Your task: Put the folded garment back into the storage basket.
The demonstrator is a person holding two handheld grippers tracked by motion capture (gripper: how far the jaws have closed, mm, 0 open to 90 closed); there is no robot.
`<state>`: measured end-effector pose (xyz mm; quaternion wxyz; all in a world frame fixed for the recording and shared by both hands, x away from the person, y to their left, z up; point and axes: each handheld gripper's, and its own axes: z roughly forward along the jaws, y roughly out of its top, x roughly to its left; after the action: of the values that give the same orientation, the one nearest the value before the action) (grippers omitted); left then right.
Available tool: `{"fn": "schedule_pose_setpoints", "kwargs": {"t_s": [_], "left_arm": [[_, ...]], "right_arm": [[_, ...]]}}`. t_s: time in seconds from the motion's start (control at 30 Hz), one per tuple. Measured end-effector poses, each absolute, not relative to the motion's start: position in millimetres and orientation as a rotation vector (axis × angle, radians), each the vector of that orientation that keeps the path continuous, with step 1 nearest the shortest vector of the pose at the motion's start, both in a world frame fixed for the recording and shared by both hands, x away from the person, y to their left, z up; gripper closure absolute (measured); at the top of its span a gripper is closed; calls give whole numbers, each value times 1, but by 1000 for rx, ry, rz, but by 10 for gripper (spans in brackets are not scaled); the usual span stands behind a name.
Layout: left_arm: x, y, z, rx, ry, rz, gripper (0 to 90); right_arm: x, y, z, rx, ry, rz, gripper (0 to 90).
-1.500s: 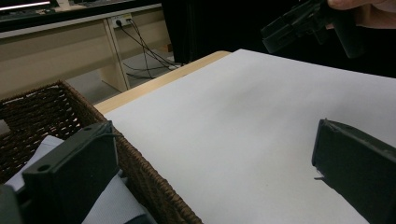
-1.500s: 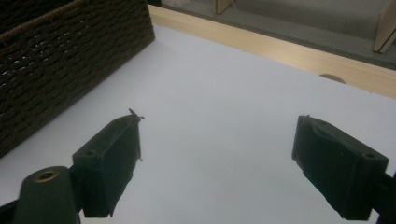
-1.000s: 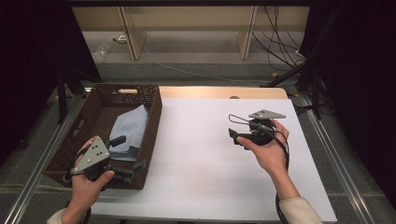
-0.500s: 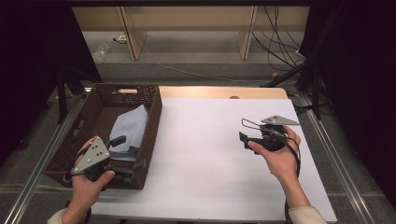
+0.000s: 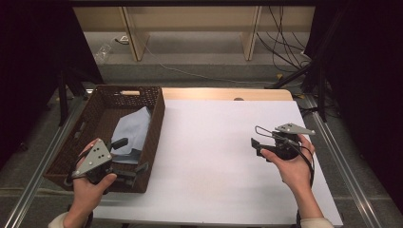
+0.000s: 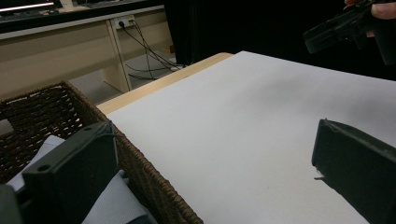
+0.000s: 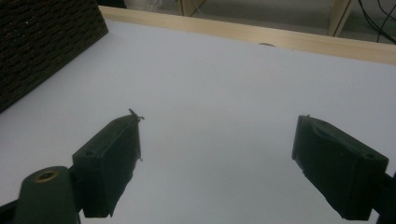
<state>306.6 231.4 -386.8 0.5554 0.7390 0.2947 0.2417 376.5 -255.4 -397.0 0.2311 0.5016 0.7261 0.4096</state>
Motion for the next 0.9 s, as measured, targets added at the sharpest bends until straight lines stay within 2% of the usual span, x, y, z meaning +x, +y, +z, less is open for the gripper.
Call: {"fn": "schedule_pose_setpoints", "kwargs": {"t_s": [0.9], "left_arm": [[307,233,-388,1740,706,571,0]], "right_arm": [[359,-278,-418,1430,1949,1109,160]]}}
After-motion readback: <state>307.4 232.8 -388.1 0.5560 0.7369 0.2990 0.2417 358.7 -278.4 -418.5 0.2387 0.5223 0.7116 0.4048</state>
